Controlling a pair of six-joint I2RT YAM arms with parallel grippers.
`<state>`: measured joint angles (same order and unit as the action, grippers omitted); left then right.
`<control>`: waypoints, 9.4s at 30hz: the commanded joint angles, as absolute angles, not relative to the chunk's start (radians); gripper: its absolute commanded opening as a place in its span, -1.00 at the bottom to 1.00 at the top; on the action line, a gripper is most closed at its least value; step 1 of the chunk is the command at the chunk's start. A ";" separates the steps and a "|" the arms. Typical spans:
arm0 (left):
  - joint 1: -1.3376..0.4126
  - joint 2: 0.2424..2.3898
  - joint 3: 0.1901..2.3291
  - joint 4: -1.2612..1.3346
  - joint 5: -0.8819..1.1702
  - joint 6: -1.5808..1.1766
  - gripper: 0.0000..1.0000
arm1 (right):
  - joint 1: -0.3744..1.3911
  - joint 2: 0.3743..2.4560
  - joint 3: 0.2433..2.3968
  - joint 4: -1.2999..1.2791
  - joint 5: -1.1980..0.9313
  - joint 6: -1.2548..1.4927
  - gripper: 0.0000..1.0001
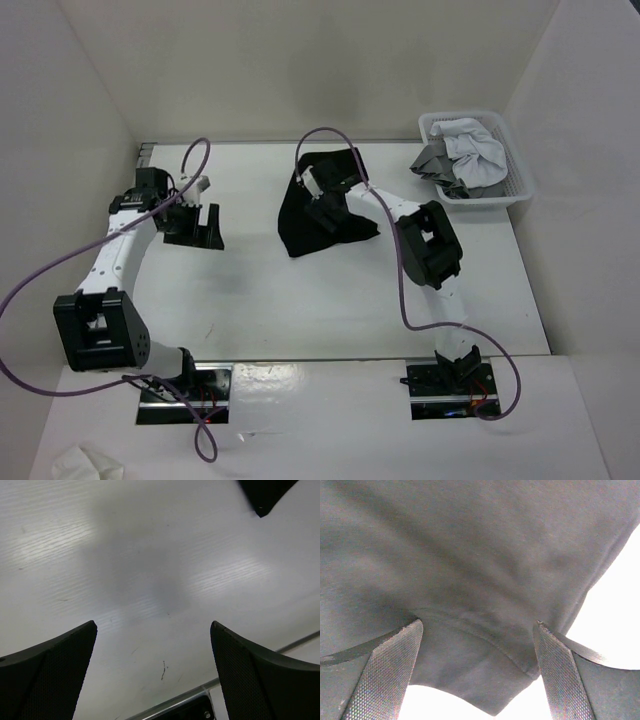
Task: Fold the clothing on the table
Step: Flatten the skirt out
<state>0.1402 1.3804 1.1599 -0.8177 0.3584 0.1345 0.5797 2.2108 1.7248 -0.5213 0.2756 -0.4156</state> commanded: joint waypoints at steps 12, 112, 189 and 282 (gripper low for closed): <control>-0.046 1.739 1.328 -0.896 0.785 0.207 1.00 | 0.456 1.784 1.597 -0.608 0.080 -0.351 0.93; -0.430 2.046 1.465 -0.594 0.092 -0.319 -0.24 | 0.295 2.008 1.396 -0.480 -0.067 -0.207 0.23; -0.420 2.060 1.519 -0.638 0.348 -0.209 -1.00 | 0.255 1.994 1.470 -0.583 -0.222 -0.245 -1.00; -0.304 1.724 1.473 -1.236 0.822 0.571 -1.00 | 0.509 1.764 1.503 -1.018 -0.364 -0.565 -1.00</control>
